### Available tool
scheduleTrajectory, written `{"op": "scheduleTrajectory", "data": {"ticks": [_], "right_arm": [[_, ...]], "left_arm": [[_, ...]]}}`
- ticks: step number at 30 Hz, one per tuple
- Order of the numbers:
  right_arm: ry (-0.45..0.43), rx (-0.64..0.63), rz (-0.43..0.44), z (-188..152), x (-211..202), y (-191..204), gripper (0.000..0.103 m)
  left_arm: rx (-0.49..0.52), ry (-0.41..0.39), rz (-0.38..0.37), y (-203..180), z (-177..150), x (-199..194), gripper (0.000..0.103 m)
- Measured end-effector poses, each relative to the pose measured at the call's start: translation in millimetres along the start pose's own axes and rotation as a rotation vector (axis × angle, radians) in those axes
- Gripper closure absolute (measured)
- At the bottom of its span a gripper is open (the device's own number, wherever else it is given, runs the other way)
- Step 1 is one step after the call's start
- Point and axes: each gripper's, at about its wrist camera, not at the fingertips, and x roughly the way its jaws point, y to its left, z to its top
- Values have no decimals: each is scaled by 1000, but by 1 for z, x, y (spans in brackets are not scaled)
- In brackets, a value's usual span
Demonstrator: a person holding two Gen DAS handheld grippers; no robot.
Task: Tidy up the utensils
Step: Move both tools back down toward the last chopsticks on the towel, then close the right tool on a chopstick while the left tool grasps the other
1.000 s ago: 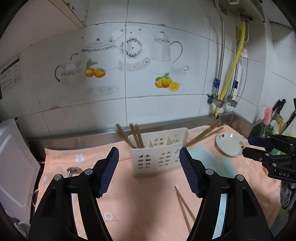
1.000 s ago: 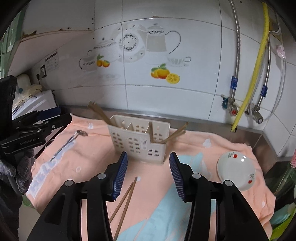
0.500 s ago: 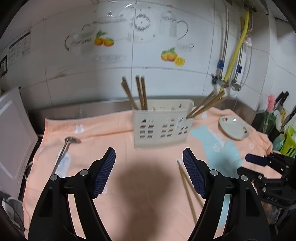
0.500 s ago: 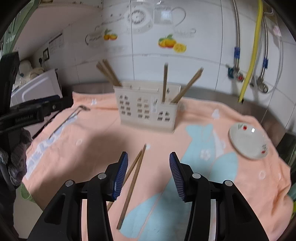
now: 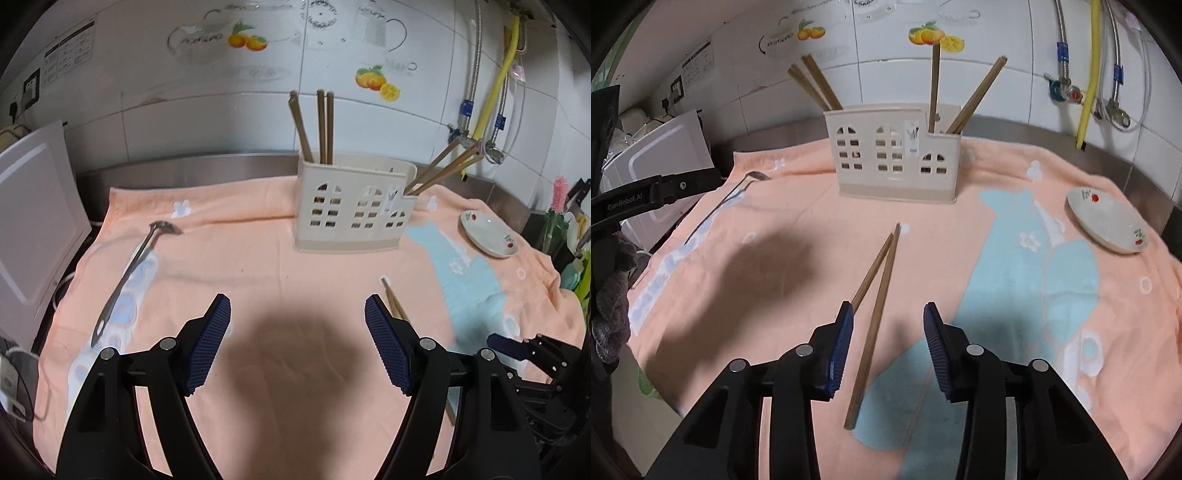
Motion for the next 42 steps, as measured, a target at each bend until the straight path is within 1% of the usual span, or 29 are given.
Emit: {"op": "scheduleTrajectory", "data": {"ticks": [4,6,8,13,15,23,28,31,33,35,39,42], "right_arm": [[16,18,-1,-12,10,3,71],[36,31,13,-17,16,4,75],[49,37,12,-22,21,5,77],[71,56,29,-26,31,7,81],[76,54,32,-27,34,8,85],[103,77,20,-31,46,6,88],[99,76,3,-32,47,9,89],[93,32,-30,-33,47,16,90],[91,14,-44,-33,47,17,93],[90,22,-46,-33,46,15,96],[88,21,-40,-35,44,12,96],[79,28,-35,-36,41,9,96]], "left_arm": [[-26,13,0,6,-12,0,28],[-26,19,8,6,-17,1,28],[-27,24,14,7,-22,1,28],[-42,40,13,10,-30,3,28],[-44,46,13,10,-33,4,28],[-51,65,9,10,-42,7,28],[-58,73,5,7,-47,8,28],[-53,83,0,3,-51,10,28],[-49,90,-3,1,-53,11,28],[-45,95,-6,-1,-55,11,29],[-32,106,-18,-7,-60,13,29],[-21,117,-41,-16,-64,13,29]]}}
